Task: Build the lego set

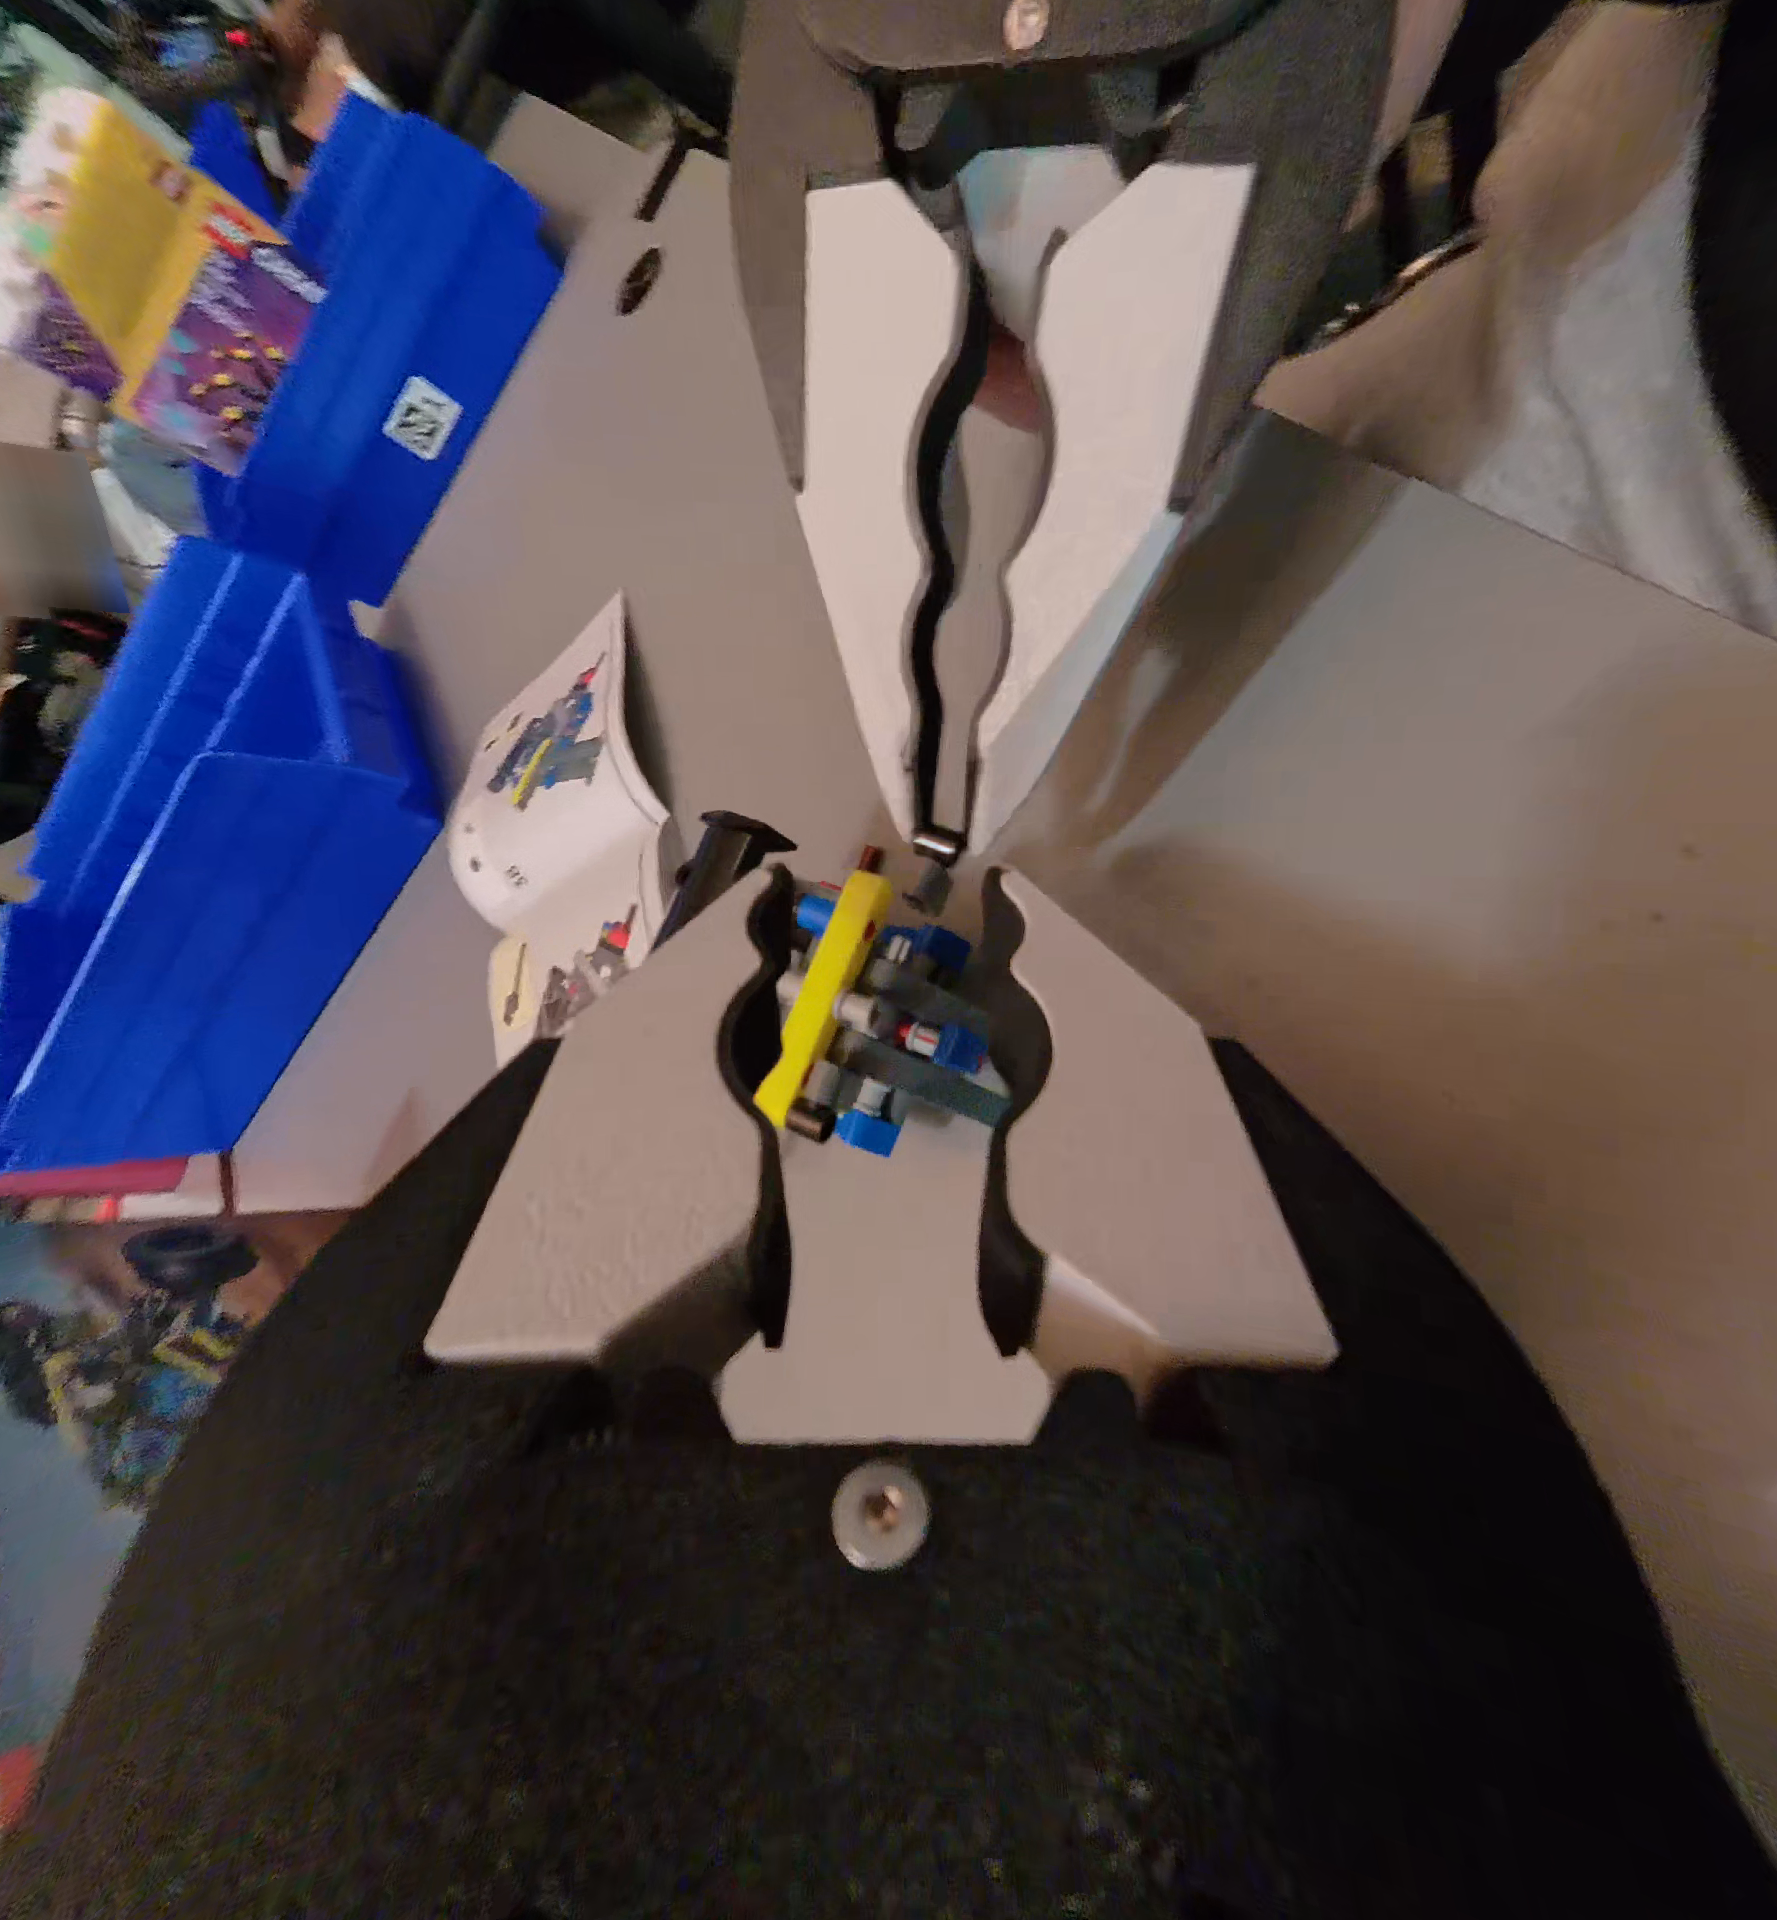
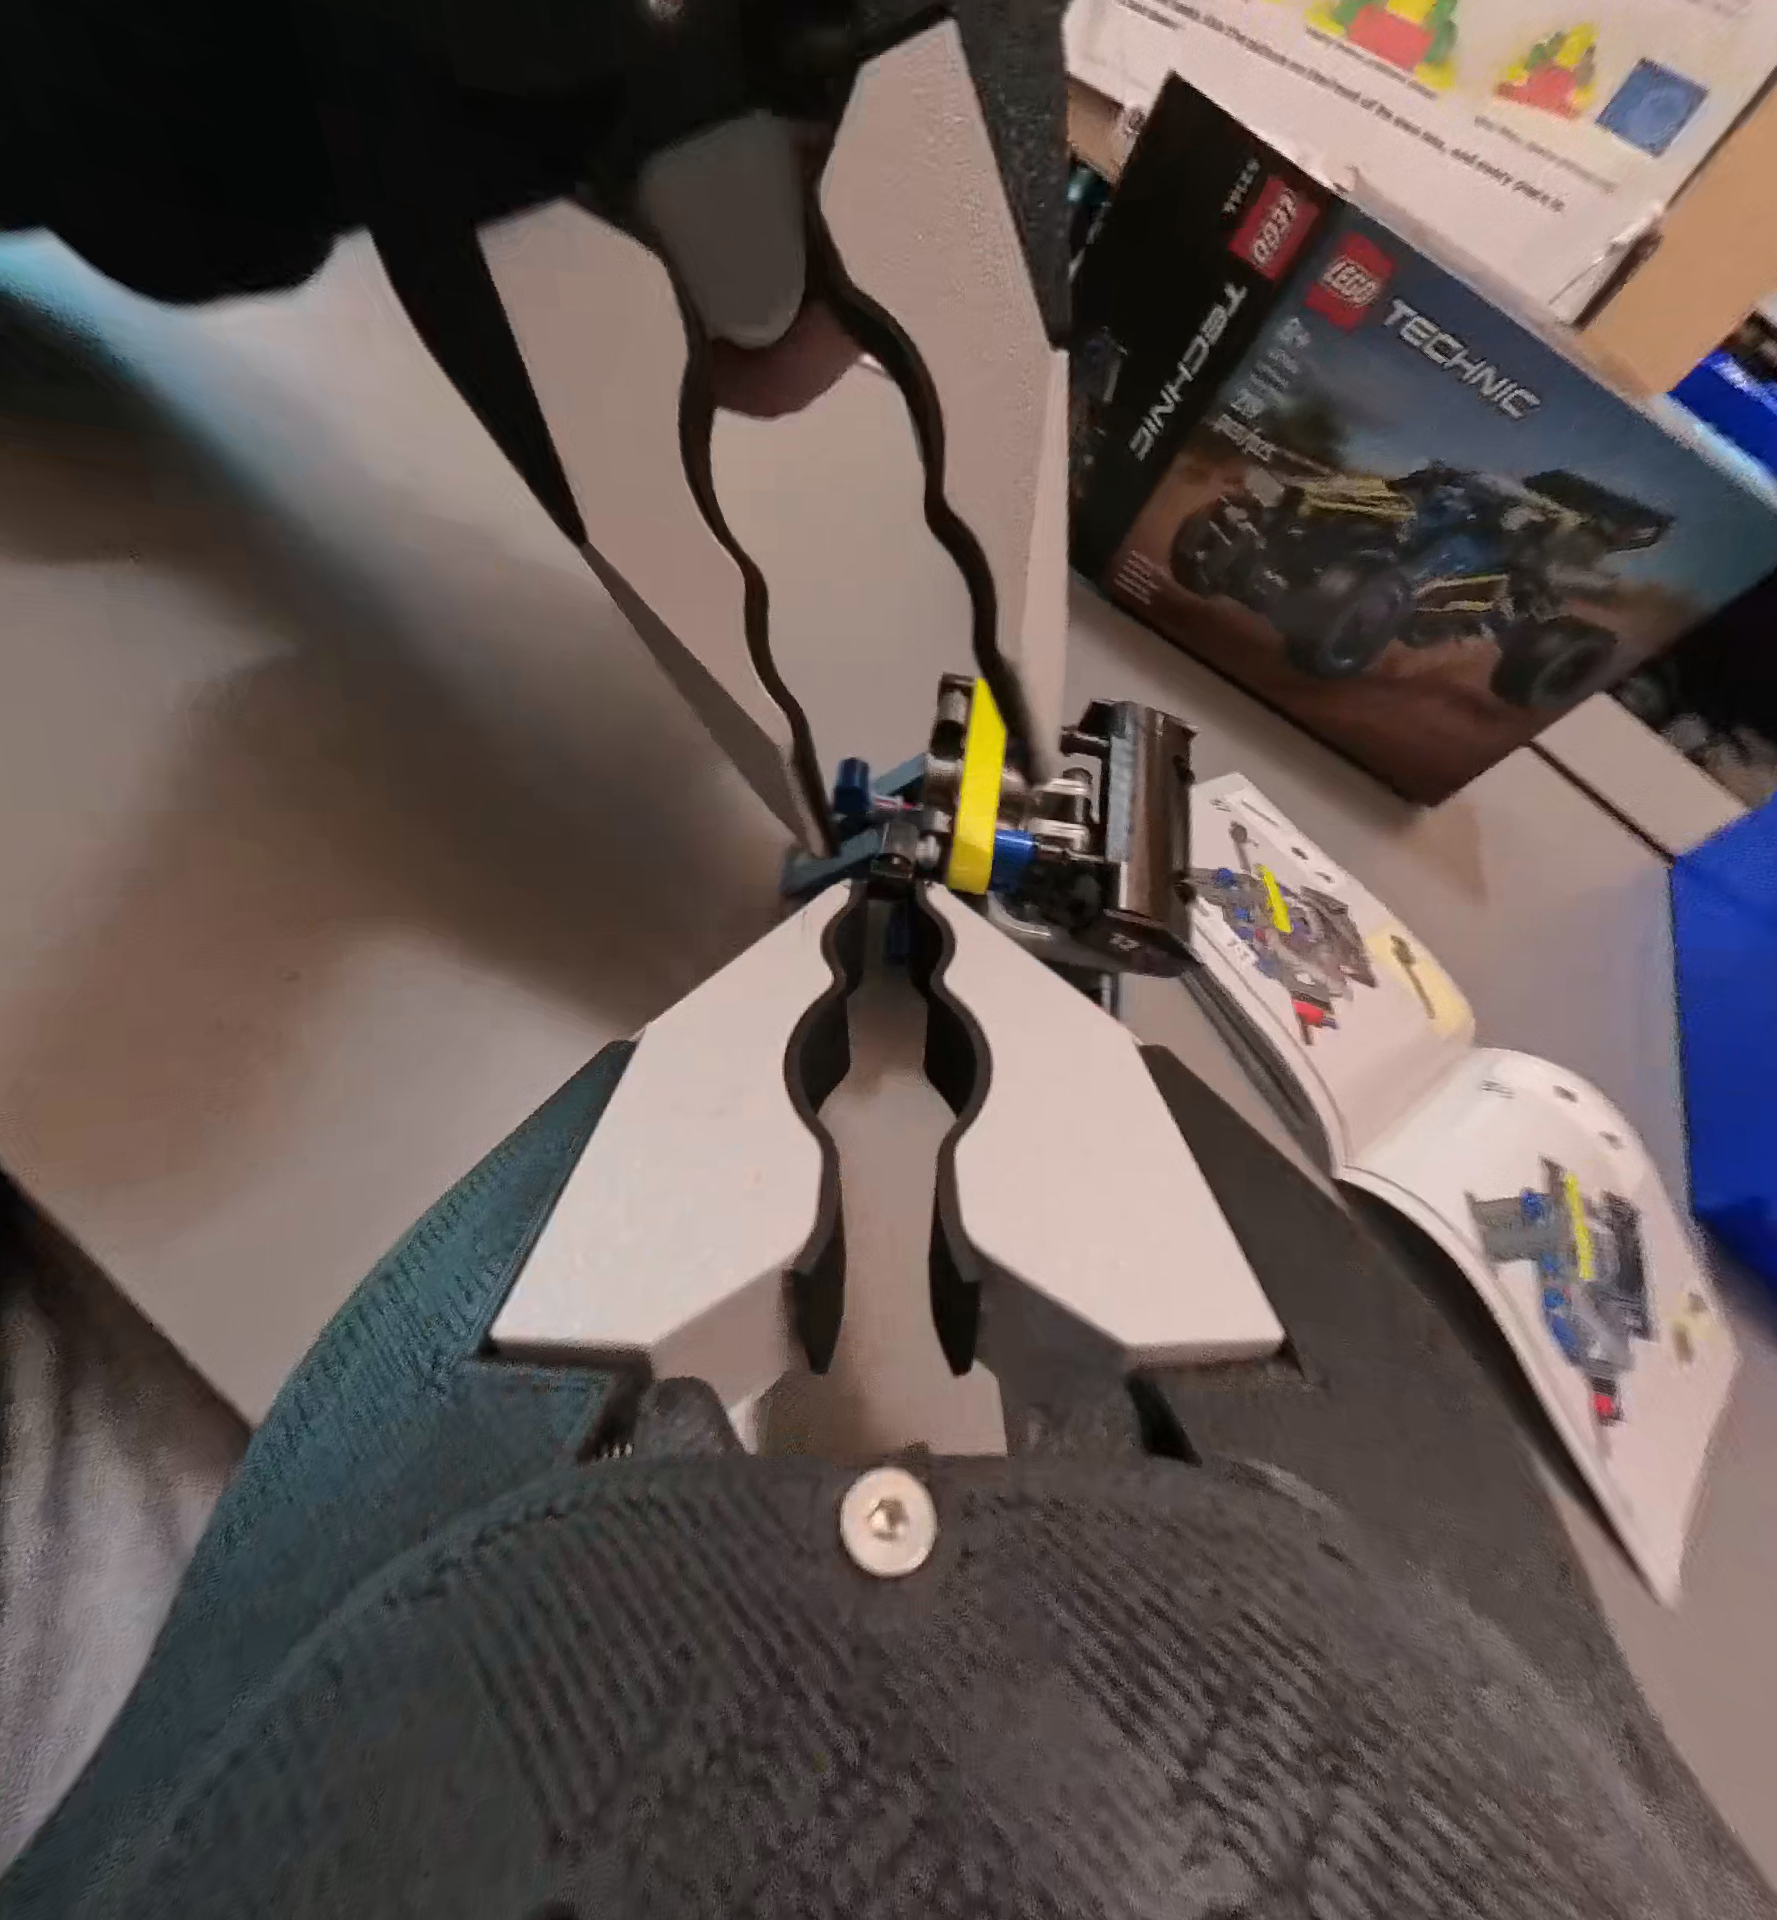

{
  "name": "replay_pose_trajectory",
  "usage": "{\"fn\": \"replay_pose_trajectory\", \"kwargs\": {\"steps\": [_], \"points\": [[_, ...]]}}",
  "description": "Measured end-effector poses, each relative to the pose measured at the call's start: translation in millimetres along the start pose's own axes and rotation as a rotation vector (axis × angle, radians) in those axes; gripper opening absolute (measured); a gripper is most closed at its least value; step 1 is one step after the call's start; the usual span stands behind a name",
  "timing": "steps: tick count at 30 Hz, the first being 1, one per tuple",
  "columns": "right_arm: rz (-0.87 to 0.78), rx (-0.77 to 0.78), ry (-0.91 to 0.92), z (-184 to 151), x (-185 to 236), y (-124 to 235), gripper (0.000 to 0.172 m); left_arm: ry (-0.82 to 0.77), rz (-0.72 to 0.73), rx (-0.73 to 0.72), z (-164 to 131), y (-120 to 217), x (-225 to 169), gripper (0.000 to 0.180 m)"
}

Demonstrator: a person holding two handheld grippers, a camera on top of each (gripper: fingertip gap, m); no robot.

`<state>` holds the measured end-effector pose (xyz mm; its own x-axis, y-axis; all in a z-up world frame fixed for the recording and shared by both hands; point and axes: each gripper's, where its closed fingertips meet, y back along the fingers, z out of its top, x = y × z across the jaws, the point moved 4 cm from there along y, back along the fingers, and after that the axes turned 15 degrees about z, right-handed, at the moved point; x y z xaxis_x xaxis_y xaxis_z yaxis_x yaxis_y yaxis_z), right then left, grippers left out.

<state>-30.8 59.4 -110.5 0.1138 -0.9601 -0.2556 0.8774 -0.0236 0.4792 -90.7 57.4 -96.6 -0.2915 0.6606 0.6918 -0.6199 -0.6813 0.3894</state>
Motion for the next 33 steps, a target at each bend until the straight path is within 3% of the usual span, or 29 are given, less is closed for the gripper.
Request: {"fn": "replay_pose_trajectory", "kwargs": {"steps": [4,8,10,15,20,25,30,33], "points": [[0.001,0.058,0.081,-2.0,-3.5,-3.5,0.005,-0.041,-0.136,0.013,-0.6,-1.1,-0.1,0.016],[0.033,-0.054,0.051,8.4,-2.1,-1.1,0.004,-0.066,-0.222,0.057,-4.6,-1.6,-2.8,0.017],[0.044,-0.067,0.039,8.4,-1.7,-0.5,0.005,-0.078,-0.203,0.046,-3.2,-3.1,-0.5,0.005],[0.012,-0.103,0.017,4.9,-4.3,3.0,0.005,0.000,-0.222,0.055,-2.8,-7.2,0.7,0.004],[-0.009,-0.180,-0.070,1.0,-13.8,4.8,0.024,0.023,-0.240,0.114,-5.5,-10.0,0.9,0.004],[0.058,-0.159,-0.056,0.7,-9.4,-1.0,0.006,0.032,-0.237,0.182,-6.5,-10.1,1.1,0.004],[0.084,-0.141,-0.059,0.0,-8.7,-4.5,0.004,0.077,-0.228,0.208,-8.9,-8.6,-0.7,0.004],[0.071,-0.126,-0.078,-2.8,-10.8,-3.7,0.004,0.098,-0.161,0.153,-2.8,-6.7,2.8,0.011]]}}
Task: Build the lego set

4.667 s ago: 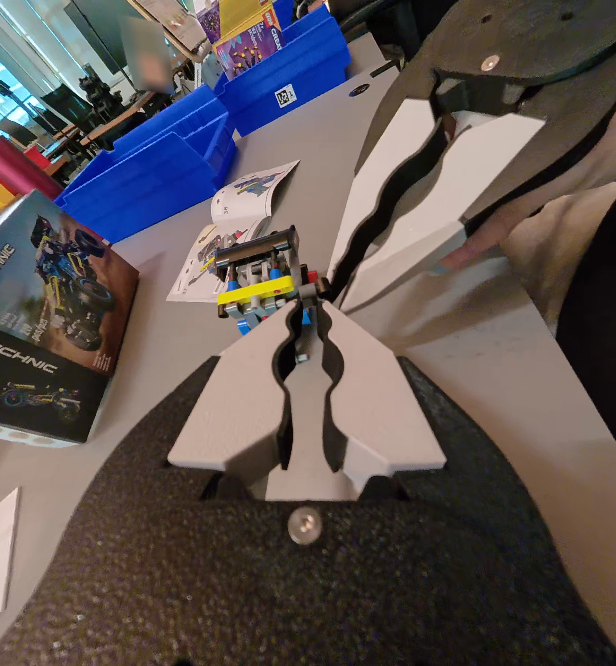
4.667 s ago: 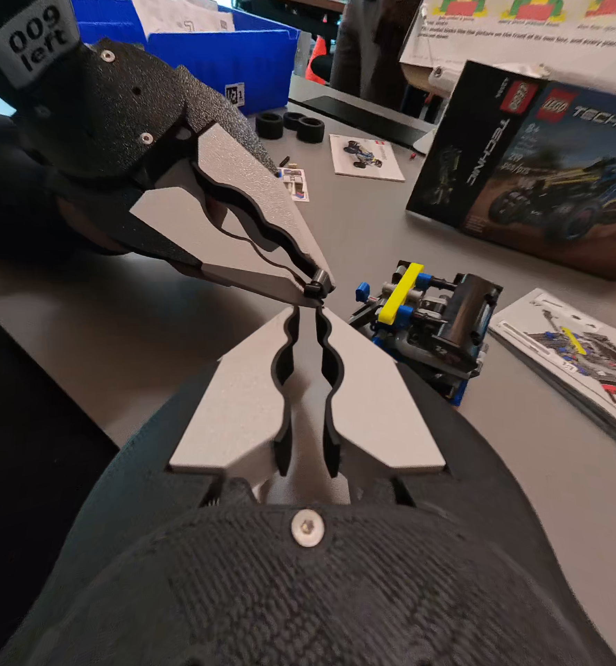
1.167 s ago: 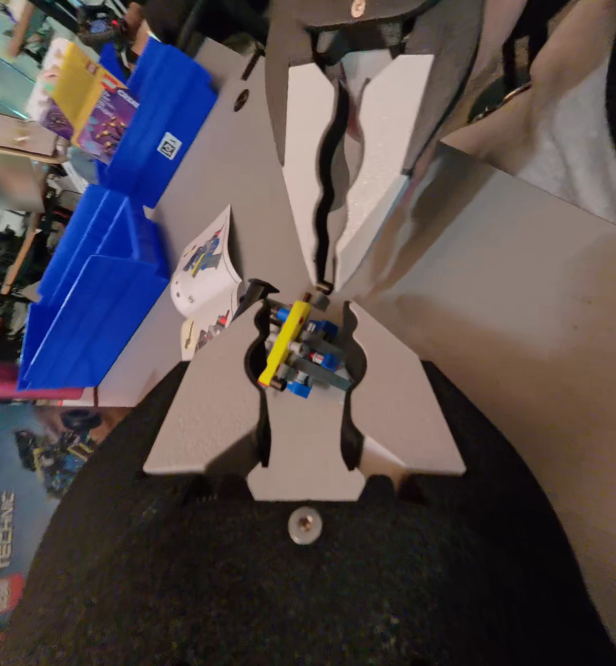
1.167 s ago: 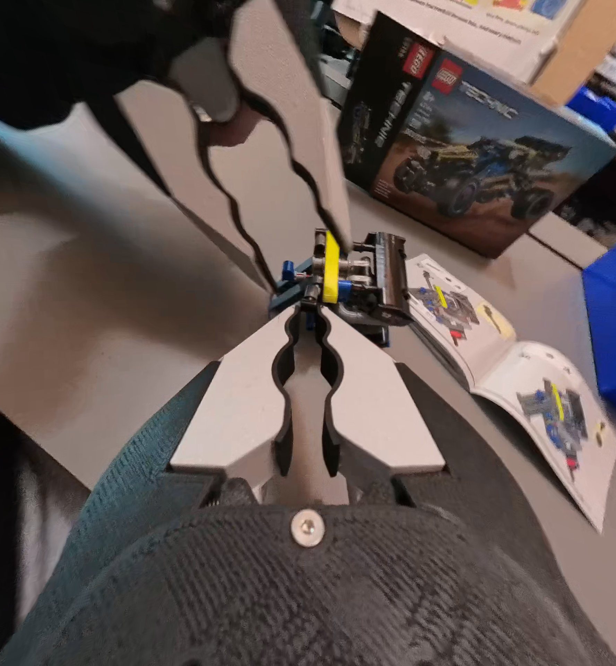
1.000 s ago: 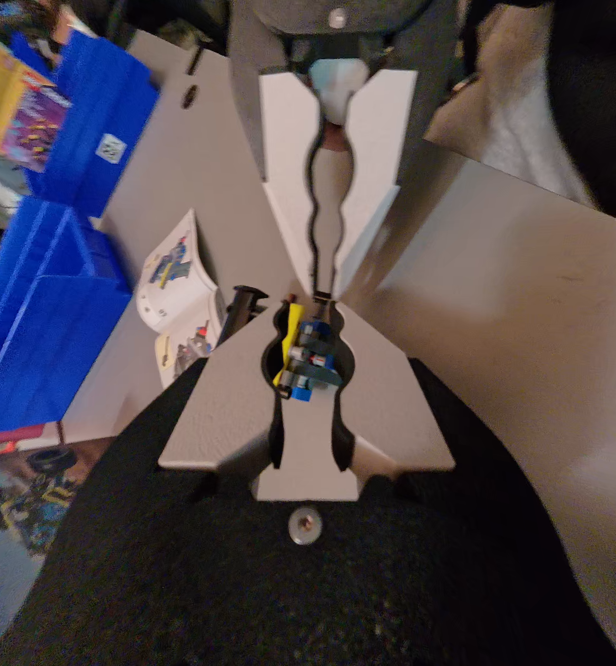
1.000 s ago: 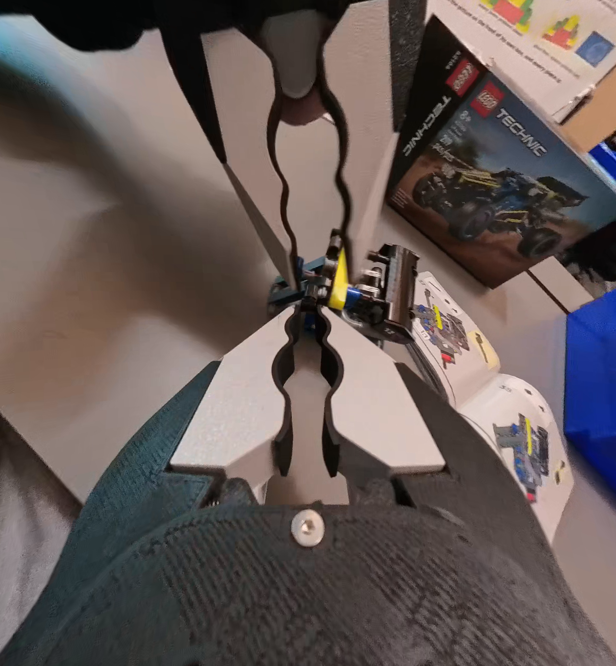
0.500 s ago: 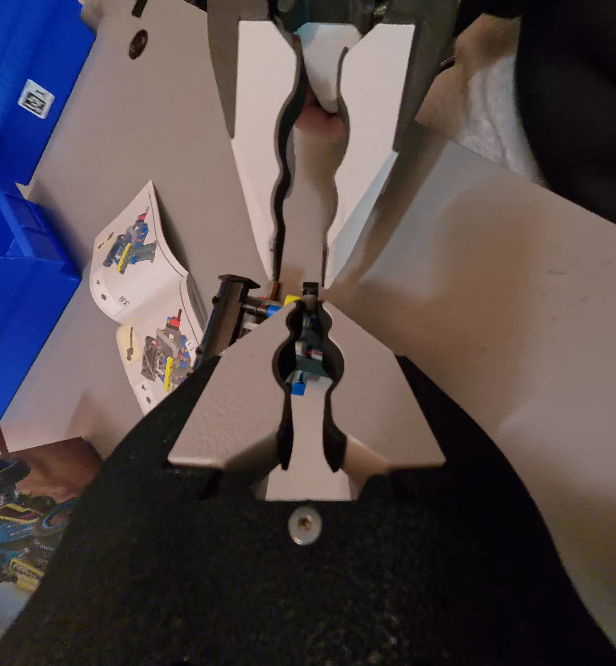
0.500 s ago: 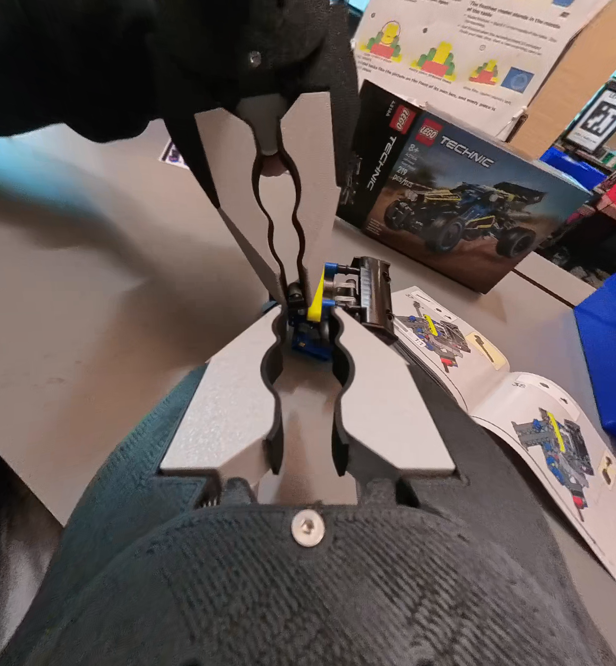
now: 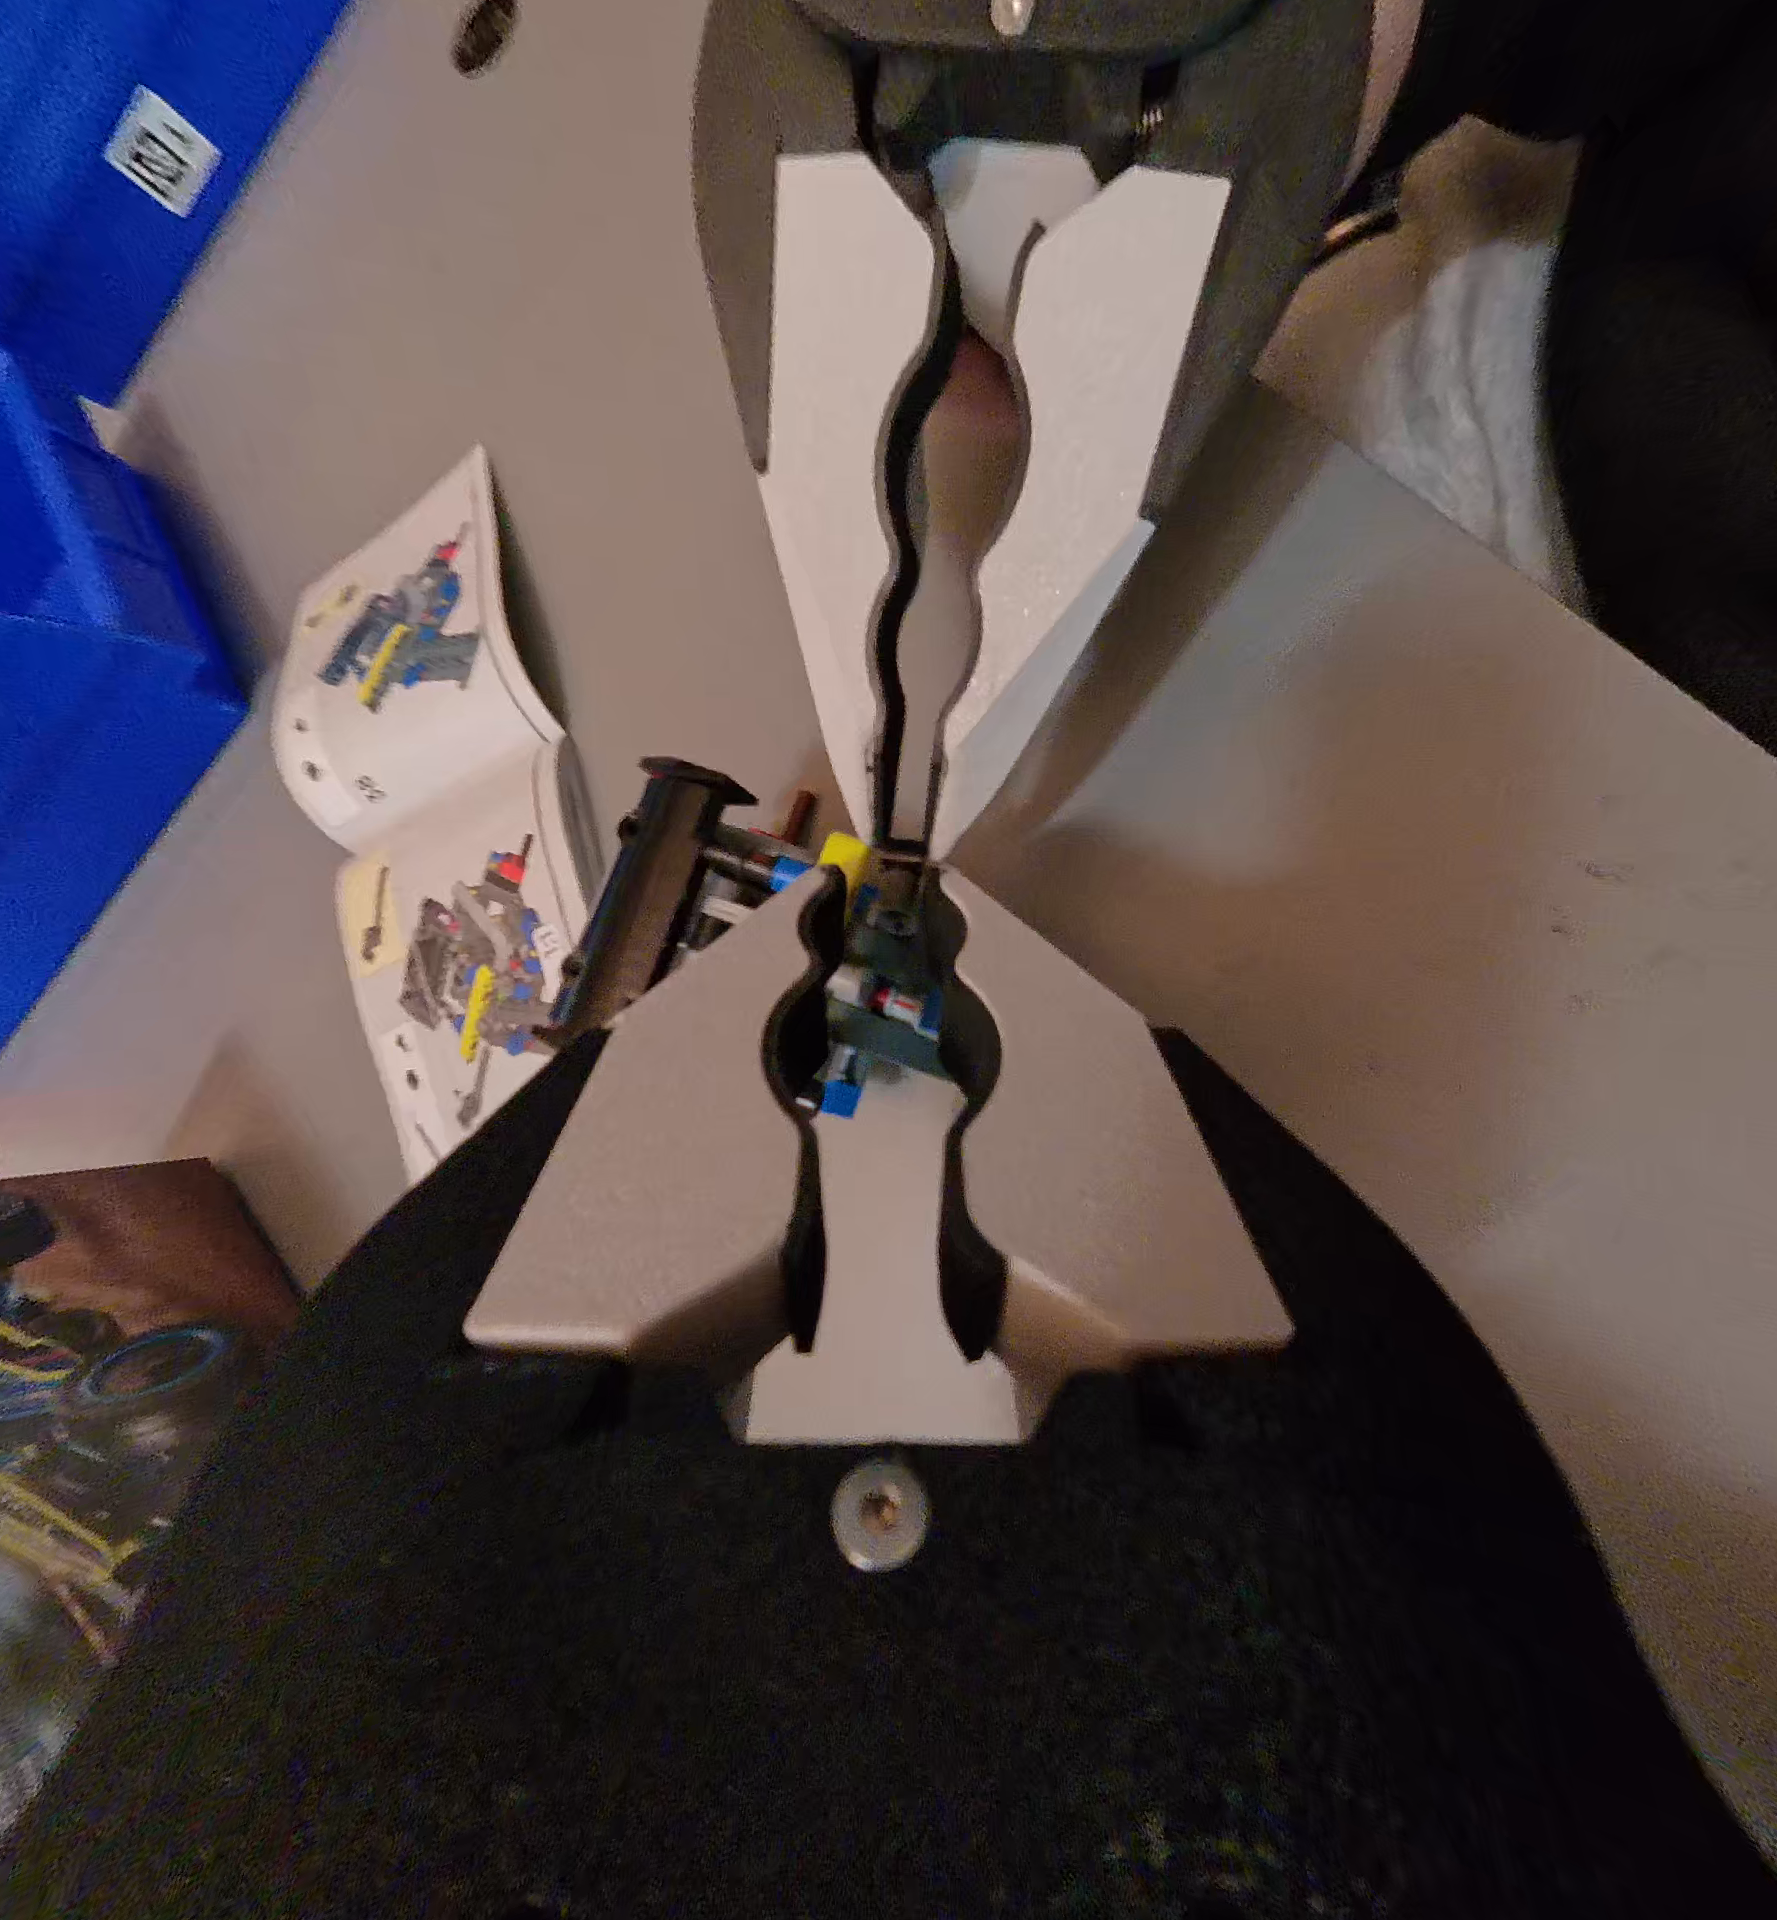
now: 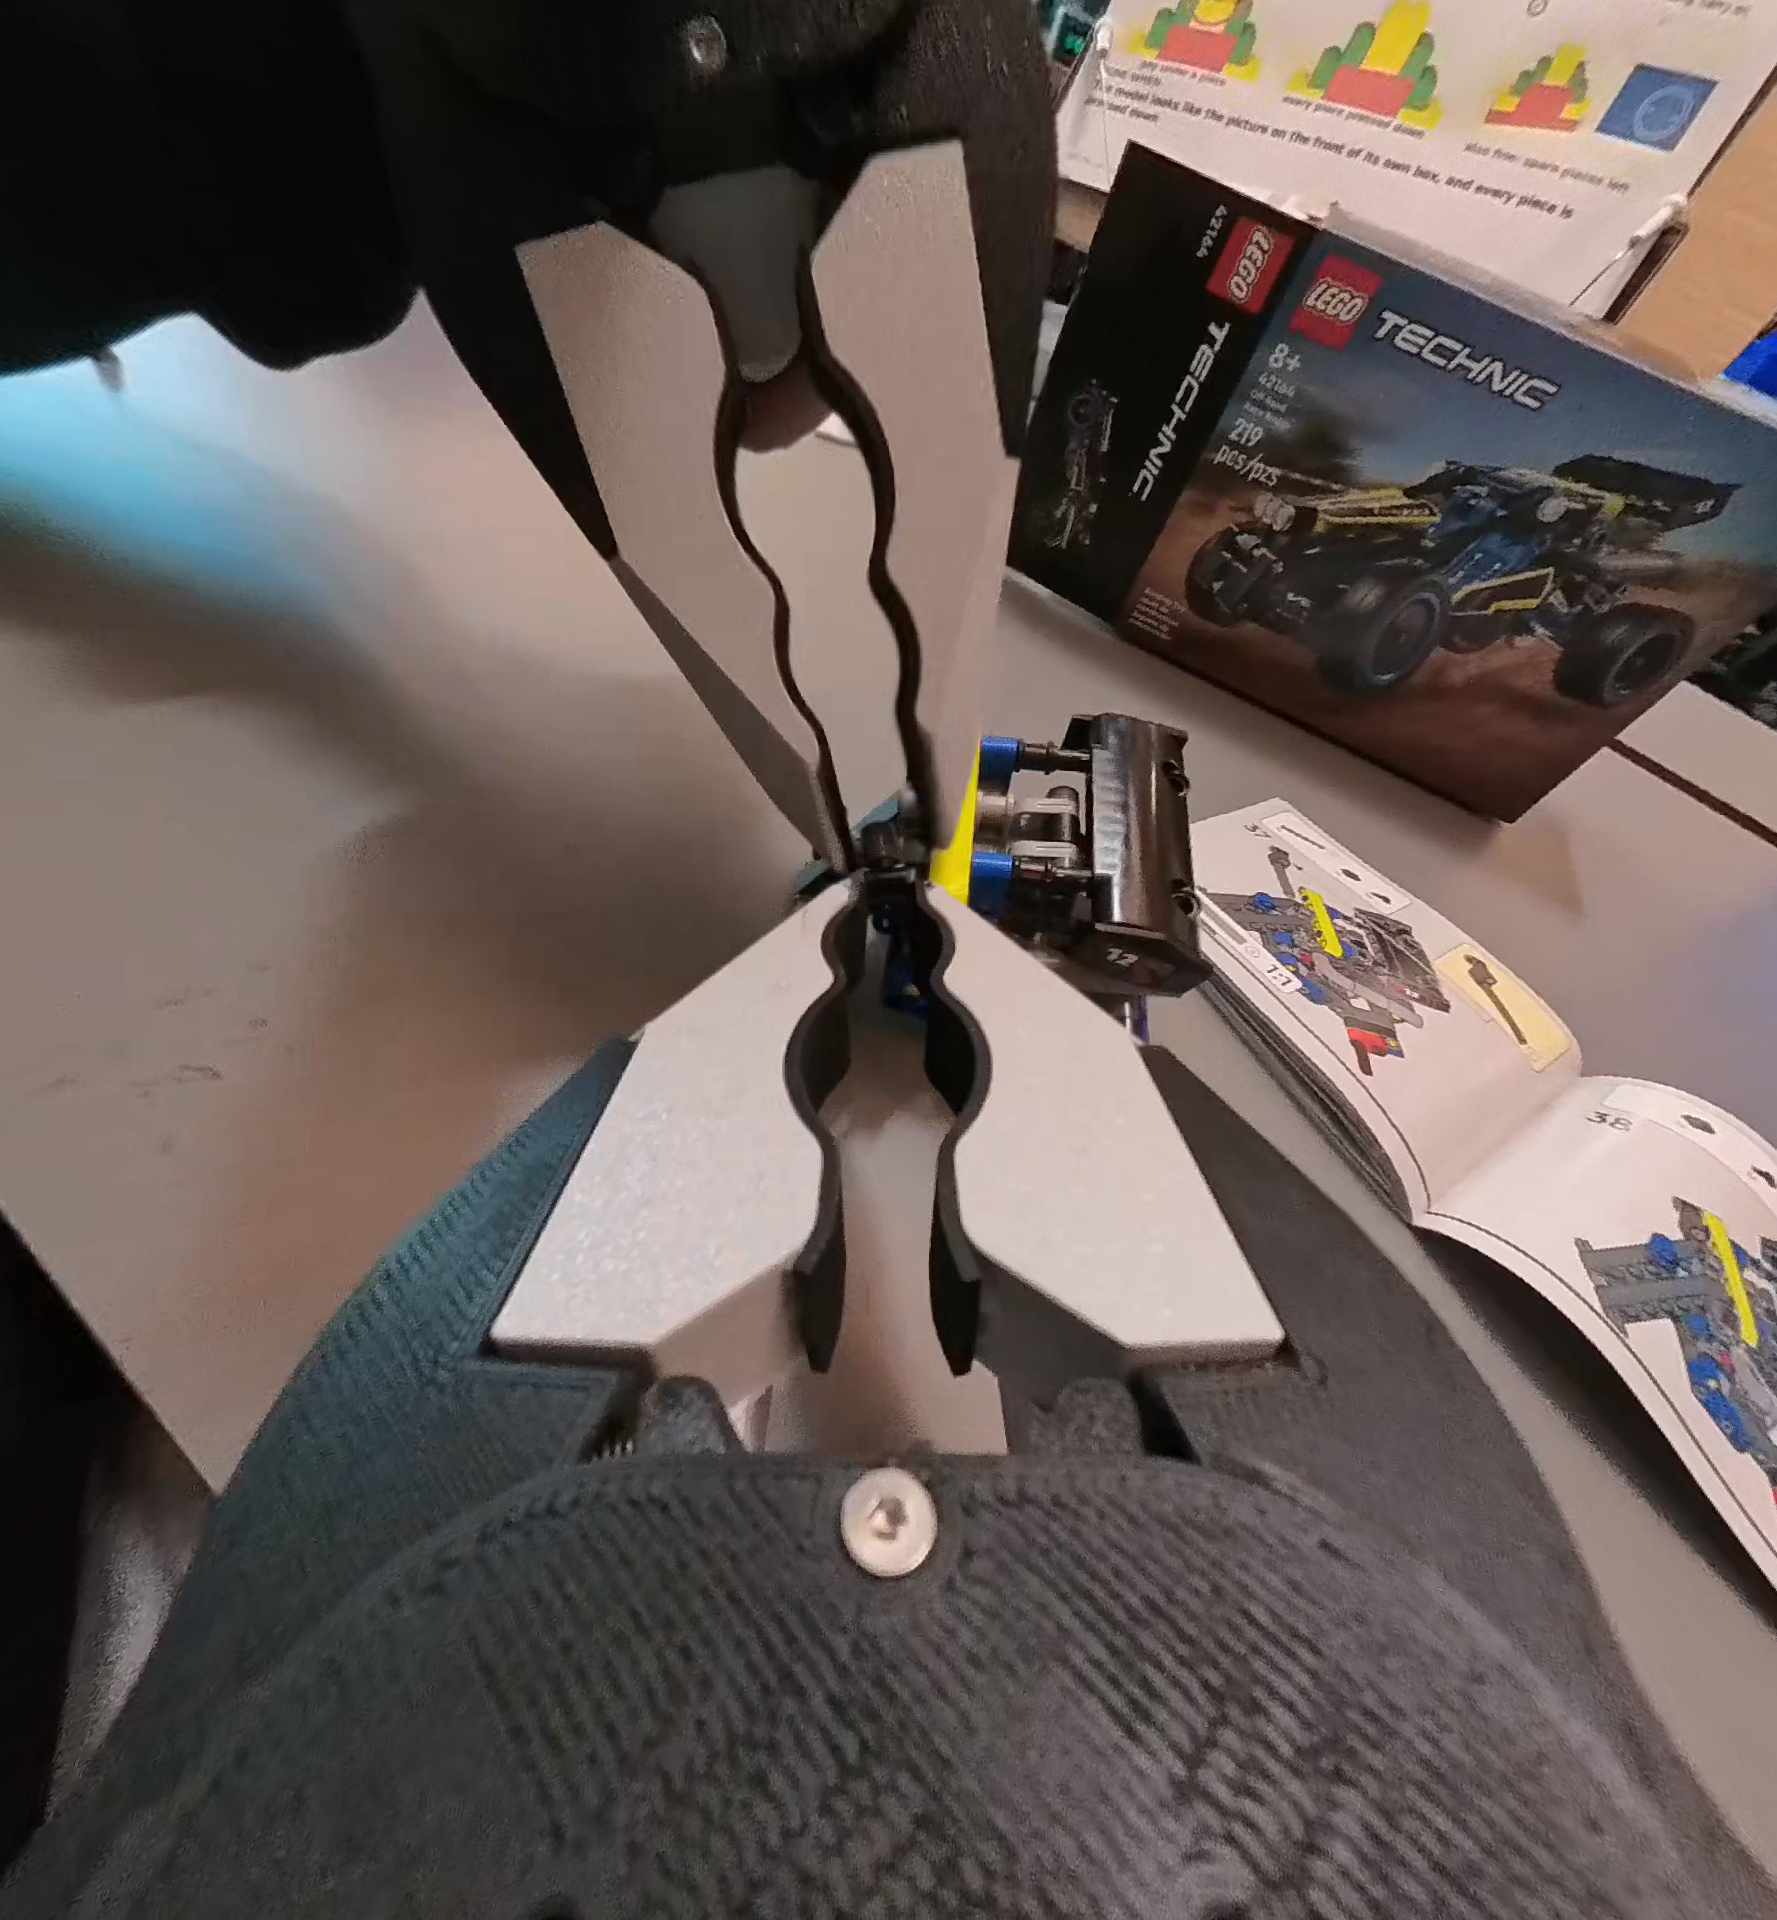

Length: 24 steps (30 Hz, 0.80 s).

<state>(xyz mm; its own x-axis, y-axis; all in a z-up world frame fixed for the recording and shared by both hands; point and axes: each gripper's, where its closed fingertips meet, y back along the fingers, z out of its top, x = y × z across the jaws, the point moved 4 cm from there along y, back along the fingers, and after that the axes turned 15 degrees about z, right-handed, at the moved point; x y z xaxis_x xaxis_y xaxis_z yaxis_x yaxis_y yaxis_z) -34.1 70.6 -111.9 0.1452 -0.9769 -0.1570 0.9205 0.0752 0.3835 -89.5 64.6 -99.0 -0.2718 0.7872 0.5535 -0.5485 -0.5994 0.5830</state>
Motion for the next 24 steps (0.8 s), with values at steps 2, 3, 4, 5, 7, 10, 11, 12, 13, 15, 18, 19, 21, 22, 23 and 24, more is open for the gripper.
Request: {"fn": "replay_pose_trajectory", "kwargs": {"steps": [2,3,4,5,7,10,11,12,13,15,18,19,21,22,23,24], "points": [[-0.016,-0.013,-0.023,0.6,-3.2,1.6,0.004,-0.023,0.049,-0.010,-0.4,0.5,2.4,0.017],[-0.013,-0.012,-0.038,0.0,-3.9,1.9,0.004,-0.041,0.068,0.004,-2.9,-0.1,3.5,0.023],[-0.006,-0.005,-0.054,-1.2,-4.2,1.8,0.004,-0.055,0.071,0.021,-5.6,-1.0,3.4,0.027],[-0.007,-0.003,-0.060,-1.6,-4.9,1.8,0.004,-0.062,0.072,0.030,-7.3,-1.9,3.5,0.031],[0.004,0.004,-0.057,-2.1,-3.7,0.9,0.004,-0.079,0.089,0.011,-6.8,-4.3,5.1,0.032],[0.005,0.020,-0.055,-3.1,-2.5,-0.8,0.004,-0.070,0.084,0.024,-7.3,-9.1,7.4,0.034],[0.002,0.022,-0.057,-3.3,-2.8,-1.1,0.004,-0.053,0.069,0.048,-9.3,-11.0,7.5,0.035],[-0.003,0.026,-0.060,-3.7,-3.3,-1.2,0.004,-0.031,0.056,0.061,-10.2,-12.7,7.3,0.036],[-0.014,0.030,-0.063,-4.2,-4.5,-1.4,0.004,-0.007,0.047,0.059,-9.5,-13.6,7.2,0.036],[-0.030,0.044,-0.064,-5.2,-5.8,-2.5,0.004,0.012,0.045,0.059,-9.4,-14.3,8.2,0.027],[-0.062,0.048,-0.041,-4.4,-6.9,-3.4,0.004,0.023,0.052,0.061,-10.2,-14.7,9.7,0.026],[-0.076,0.048,-0.034,-4.0,-7.4,-3.4,0.004,0.027,0.053,0.061,-10.3,-14.6,10.4,0.026],[-0.086,0.057,-0.018,-4.2,-6.9,-4.6,0.004,0.005,0.049,0.057,-11.3,-14.0,10.3,0.025],[-0.086,0.059,-0.010,-4.0,-6.3,-5.4,0.004,-0.013,0.048,0.053,-11.7,-13.3,10.1,0.025],[-0.091,0.055,-0.013,-3.2,-5.9,-5.8,0.004,-0.017,0.046,0.054,-11.7,-12.8,10.2,0.025],[-0.100,0.050,-0.031,-2.4,-6.2,-5.9,0.004,-0.013,0.048,0.055,-11.8,-12.8,10.9,0.025]]}}
